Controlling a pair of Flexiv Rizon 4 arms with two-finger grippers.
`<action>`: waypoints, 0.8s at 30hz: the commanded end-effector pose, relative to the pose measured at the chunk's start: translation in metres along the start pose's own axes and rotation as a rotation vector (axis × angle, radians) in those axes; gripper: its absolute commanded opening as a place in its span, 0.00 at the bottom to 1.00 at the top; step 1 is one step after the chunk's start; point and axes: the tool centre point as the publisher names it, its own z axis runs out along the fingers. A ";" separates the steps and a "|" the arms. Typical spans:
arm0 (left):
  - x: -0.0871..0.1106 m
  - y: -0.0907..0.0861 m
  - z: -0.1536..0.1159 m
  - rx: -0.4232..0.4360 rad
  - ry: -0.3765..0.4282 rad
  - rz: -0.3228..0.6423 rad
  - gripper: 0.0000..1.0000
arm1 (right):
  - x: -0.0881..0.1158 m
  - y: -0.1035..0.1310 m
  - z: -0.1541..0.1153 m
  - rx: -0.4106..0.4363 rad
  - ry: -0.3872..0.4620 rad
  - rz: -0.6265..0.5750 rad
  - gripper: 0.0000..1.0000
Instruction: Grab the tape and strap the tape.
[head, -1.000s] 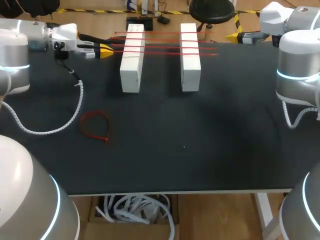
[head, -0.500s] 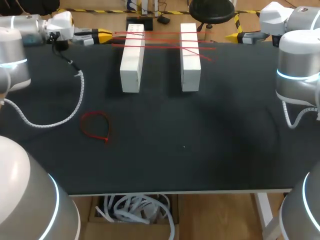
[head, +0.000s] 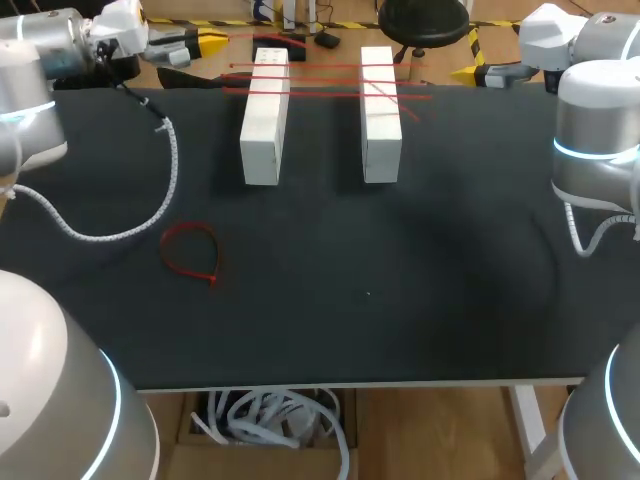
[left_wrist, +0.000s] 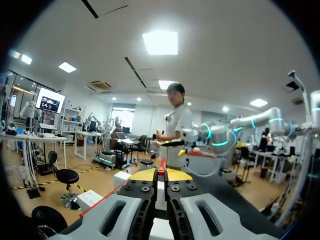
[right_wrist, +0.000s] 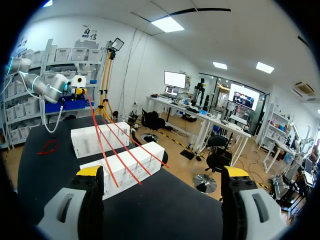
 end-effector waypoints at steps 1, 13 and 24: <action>0.006 -0.007 0.007 0.022 -0.022 -0.008 0.00 | 0.000 0.000 0.000 0.000 0.000 0.000 1.00; 0.005 -0.028 0.032 0.047 -0.024 0.003 0.00 | 0.000 0.000 0.000 0.000 0.000 0.000 1.00; 0.008 -0.031 0.048 0.025 0.046 0.031 0.00 | 0.000 0.000 0.000 0.000 0.000 0.000 1.00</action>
